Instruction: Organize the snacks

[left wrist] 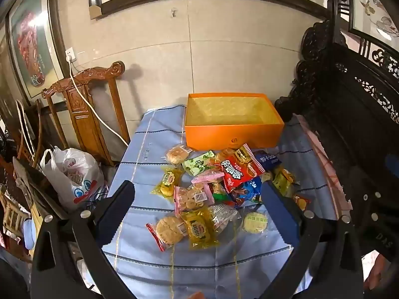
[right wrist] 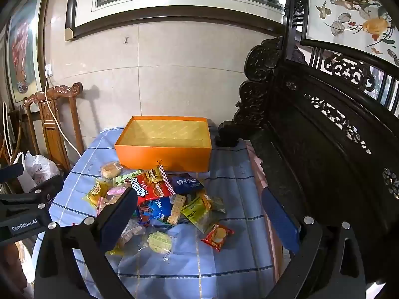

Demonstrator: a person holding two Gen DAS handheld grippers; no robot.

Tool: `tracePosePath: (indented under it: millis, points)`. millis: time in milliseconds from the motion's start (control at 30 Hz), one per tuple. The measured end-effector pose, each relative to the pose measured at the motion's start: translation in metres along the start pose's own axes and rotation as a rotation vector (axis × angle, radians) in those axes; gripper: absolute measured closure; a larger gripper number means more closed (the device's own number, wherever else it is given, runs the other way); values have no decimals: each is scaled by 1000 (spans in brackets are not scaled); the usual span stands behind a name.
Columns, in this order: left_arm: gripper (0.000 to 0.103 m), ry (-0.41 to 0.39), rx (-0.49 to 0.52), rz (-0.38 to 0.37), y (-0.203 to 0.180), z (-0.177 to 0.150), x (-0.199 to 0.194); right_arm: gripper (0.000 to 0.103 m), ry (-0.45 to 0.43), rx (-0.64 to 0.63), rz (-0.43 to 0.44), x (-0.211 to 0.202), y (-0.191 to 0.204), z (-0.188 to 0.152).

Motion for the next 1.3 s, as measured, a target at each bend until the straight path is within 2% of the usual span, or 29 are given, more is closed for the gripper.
tracePosePath:
  millis: [567, 1300]
  points:
    - [4, 26, -18, 4, 16, -11, 9, 4, 1, -2, 2, 0, 6, -9]
    - [4, 45, -15, 14, 15, -11, 14, 4, 25, -11, 6, 7, 9, -5]
Point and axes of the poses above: each gripper's, at about its wrist camera, not at the fingertips, and x roughly the way its jaws point, y to its left, z to its top, the point moved 9 cm from there along x, roughly the way its jaws point, and after that the axes turned 3 degrees about -x, right-handed, at the moved point
